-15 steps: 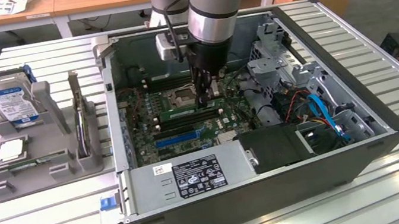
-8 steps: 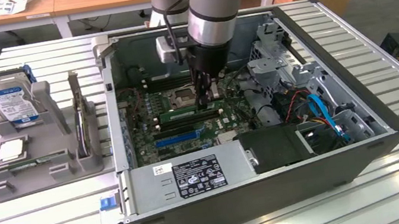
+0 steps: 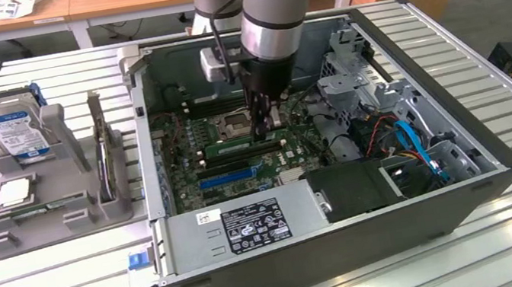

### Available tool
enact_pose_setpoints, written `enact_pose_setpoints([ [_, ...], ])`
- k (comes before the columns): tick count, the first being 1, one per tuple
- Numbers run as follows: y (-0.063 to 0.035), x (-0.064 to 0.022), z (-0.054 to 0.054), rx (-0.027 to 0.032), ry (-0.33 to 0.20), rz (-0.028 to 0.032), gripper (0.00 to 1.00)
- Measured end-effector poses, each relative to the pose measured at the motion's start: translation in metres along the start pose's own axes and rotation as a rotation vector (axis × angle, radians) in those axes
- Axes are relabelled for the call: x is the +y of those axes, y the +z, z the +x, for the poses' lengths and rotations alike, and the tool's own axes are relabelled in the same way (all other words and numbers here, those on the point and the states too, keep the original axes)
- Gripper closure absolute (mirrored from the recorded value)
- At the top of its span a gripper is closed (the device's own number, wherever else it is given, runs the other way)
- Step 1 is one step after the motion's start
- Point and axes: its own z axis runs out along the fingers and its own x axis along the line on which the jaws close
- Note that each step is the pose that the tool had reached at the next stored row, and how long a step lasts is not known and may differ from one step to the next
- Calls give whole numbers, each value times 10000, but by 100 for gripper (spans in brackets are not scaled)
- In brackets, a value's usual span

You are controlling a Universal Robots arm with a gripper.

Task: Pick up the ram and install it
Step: 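Insert the ram into the slot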

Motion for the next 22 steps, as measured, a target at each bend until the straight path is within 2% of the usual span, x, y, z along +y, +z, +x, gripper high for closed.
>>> enact_pose_setpoints([
  [14,10,12,1,4,-1,2,87],
  [22,32,16,1,3,0,23,87],
])
